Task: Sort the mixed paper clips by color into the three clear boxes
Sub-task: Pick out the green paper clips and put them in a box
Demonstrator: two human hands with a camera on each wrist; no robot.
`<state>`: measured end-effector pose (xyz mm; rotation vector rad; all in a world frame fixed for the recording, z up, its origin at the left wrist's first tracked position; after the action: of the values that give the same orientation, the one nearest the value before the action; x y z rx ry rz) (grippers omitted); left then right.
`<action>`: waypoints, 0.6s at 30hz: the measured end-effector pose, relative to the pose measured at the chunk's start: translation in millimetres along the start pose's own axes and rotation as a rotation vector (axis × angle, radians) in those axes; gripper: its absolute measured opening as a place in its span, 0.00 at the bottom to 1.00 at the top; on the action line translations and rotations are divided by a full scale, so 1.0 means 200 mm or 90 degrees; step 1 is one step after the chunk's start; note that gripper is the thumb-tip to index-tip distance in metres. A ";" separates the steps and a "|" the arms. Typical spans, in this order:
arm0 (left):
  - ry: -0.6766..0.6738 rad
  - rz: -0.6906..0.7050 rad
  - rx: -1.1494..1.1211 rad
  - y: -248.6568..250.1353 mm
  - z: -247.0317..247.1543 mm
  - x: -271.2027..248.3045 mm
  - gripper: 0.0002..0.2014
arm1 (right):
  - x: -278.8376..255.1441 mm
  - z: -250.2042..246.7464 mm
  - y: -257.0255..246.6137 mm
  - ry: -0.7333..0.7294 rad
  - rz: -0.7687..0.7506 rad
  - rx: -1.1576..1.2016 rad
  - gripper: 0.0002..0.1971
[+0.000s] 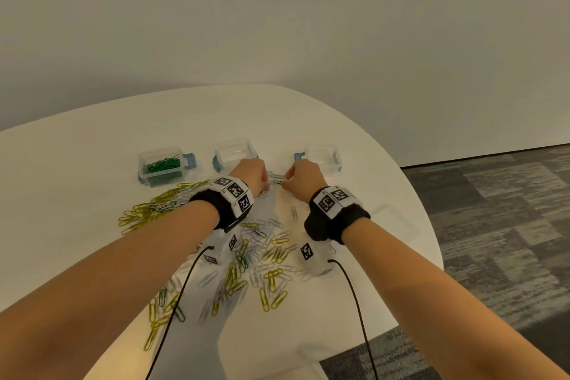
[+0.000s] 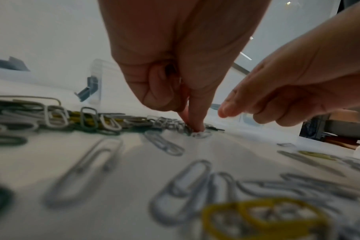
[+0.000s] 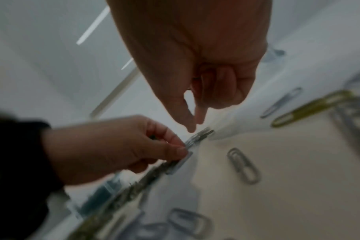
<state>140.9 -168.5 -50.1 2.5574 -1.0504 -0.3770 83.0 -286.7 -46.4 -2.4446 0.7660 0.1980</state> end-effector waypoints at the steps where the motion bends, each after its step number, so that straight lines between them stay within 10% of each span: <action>1: 0.003 -0.001 0.000 -0.01 -0.01 -0.01 0.11 | 0.01 0.01 -0.01 0.002 -0.002 -0.037 0.12; 13: -0.100 0.074 0.066 -0.04 0.01 -0.12 0.10 | -0.13 -0.03 0.01 -0.176 -0.030 -0.314 0.16; 18: 0.052 0.007 -0.374 -0.02 -0.05 -0.22 0.08 | -0.23 -0.01 0.07 -0.409 0.144 0.424 0.10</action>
<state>117.0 -133.0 -37.7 2.0231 -0.7785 -0.4881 37.2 -275.5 -39.0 -1.5308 0.6665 0.6596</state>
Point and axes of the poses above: each hand's wrist, its own x-axis towards the middle knuckle, its own z-axis out of the palm, y = z × x, the point moved 4 cm from there along x, towards the middle knuckle, and after that the axes turned 13 degrees about z, right-handed, at the moved point
